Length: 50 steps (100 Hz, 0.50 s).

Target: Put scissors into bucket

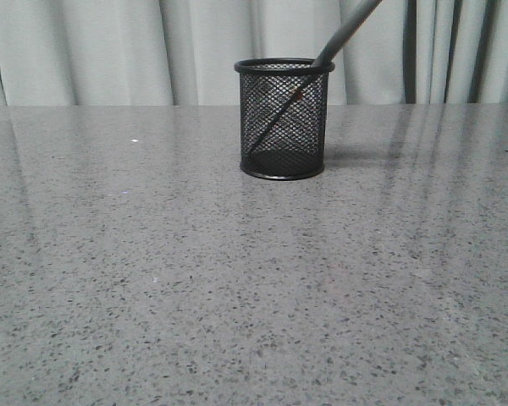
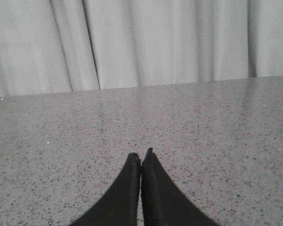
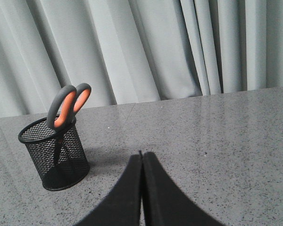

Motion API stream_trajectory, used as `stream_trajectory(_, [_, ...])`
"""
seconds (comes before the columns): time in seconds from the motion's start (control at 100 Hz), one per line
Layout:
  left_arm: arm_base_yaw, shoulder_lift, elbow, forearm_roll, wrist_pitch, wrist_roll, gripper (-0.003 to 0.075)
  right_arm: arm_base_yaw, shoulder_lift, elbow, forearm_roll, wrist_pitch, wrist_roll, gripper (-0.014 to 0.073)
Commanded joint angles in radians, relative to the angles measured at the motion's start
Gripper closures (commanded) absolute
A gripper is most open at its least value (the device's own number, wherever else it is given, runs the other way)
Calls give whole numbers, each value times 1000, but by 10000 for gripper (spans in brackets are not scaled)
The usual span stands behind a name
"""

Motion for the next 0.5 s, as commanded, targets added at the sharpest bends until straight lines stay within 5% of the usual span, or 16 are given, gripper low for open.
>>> stream_trajectory(0.0, [5,-26,31,5,-64,-36,741,-5,9,-27,10,-69,-9,649])
stream_trajectory(0.49, [5,-26,29,-17,-36,-39,741,-5,9,-27,10,-69,-9,649])
